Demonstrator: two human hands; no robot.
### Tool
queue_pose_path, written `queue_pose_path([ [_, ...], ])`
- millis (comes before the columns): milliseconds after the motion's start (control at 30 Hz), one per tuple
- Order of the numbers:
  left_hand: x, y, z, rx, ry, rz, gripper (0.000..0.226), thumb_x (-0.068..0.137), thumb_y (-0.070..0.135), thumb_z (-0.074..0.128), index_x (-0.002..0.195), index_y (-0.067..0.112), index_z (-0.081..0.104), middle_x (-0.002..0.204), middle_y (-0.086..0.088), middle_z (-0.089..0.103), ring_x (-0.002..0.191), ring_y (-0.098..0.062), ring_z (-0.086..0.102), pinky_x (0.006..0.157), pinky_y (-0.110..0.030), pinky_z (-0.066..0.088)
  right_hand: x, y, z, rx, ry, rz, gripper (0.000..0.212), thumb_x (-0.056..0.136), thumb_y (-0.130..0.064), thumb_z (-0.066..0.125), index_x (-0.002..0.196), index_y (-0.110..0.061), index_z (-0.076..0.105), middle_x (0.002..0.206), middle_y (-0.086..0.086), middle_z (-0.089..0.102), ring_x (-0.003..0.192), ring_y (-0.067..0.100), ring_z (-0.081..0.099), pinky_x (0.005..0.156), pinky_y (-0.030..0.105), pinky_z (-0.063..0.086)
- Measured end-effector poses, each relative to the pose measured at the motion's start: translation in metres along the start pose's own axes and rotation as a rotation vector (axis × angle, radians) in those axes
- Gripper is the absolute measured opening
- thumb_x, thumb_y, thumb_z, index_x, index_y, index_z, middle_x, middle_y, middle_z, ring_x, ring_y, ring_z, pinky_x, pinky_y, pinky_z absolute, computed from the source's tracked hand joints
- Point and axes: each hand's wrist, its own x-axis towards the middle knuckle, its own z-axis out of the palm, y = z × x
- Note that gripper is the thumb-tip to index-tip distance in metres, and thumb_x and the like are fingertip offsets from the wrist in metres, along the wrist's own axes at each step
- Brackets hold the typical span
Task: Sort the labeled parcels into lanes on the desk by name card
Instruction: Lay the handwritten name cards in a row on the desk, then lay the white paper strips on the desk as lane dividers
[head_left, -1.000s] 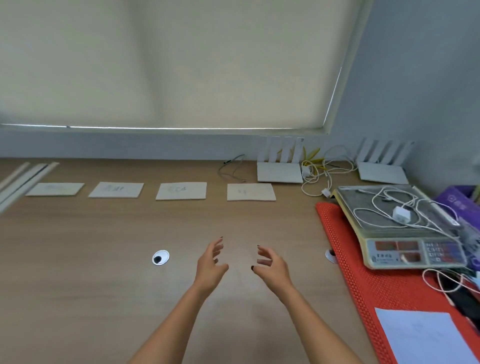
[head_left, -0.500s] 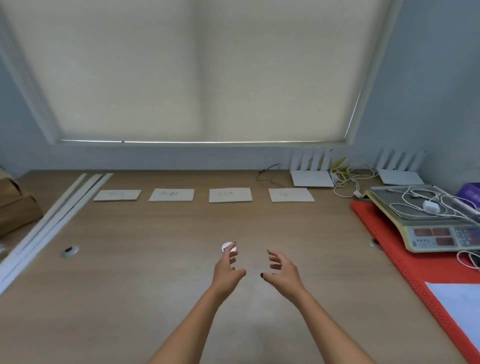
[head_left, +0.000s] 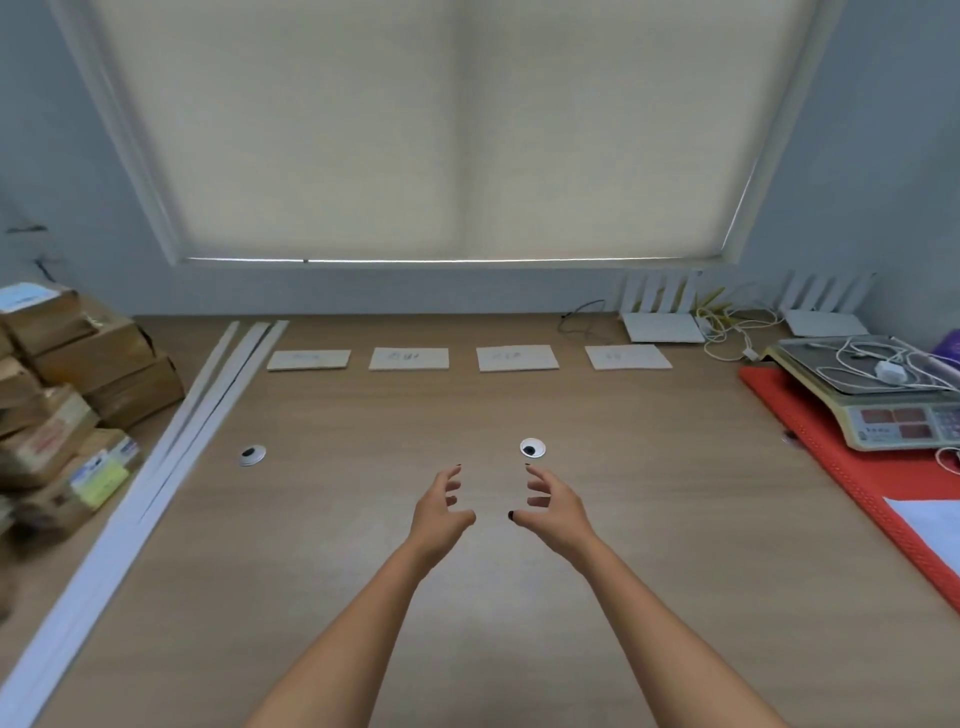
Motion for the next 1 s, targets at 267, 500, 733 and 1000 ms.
queue_pose_path([
  [267, 0.001, -0.017, -0.078, -0.001, 0.092, 0.028, 0.063, 0.082, -0.003, 0.055, 0.138, 0.022, 0.040, 0.127, -0.002, 0.048, 0.112, -0.016, 0.048, 0.079, -0.025, 0.043, 0.009, -0.030, 0.078, 0.003, -0.085, 0.018, 0.068, 0.078, -0.007, 0.070, 0.139, -0.017, 0.042, 0.129, 0.008, 0.049, 0.106, 0.020, 0.054, 0.076, 0.024, 0.046],
  [500, 0.013, -0.061, -0.177, -0.007, 0.108, -0.010, 0.063, 0.081, -0.002, 0.053, 0.137, 0.023, 0.041, 0.125, -0.001, 0.047, 0.112, -0.017, 0.048, 0.078, -0.024, 0.042, 0.026, -0.065, 0.177, -0.005, -0.104, 0.051, 0.065, 0.079, -0.005, 0.069, 0.138, -0.013, 0.042, 0.129, 0.011, 0.049, 0.109, 0.024, 0.055, 0.087, 0.033, 0.051],
  [733, 0.045, -0.105, -0.325, 0.020, 0.074, -0.032, 0.062, 0.082, -0.001, 0.053, 0.138, 0.023, 0.039, 0.125, -0.001, 0.047, 0.110, -0.016, 0.047, 0.081, -0.025, 0.041, 0.039, -0.122, 0.320, 0.060, -0.065, 0.074, 0.062, 0.081, -0.004, 0.067, 0.138, -0.012, 0.043, 0.129, 0.011, 0.050, 0.109, 0.024, 0.055, 0.087, 0.033, 0.050],
  [1000, 0.045, -0.163, -0.433, 0.092, 0.021, -0.089, 0.061, 0.085, 0.001, 0.054, 0.140, 0.021, 0.037, 0.132, -0.005, 0.046, 0.111, -0.017, 0.045, 0.085, -0.028, 0.043, 0.030, -0.157, 0.454, 0.062, -0.119, 0.120, 0.060, 0.081, -0.004, 0.066, 0.136, -0.013, 0.044, 0.126, 0.010, 0.052, 0.107, 0.023, 0.056, 0.083, 0.029, 0.050],
])
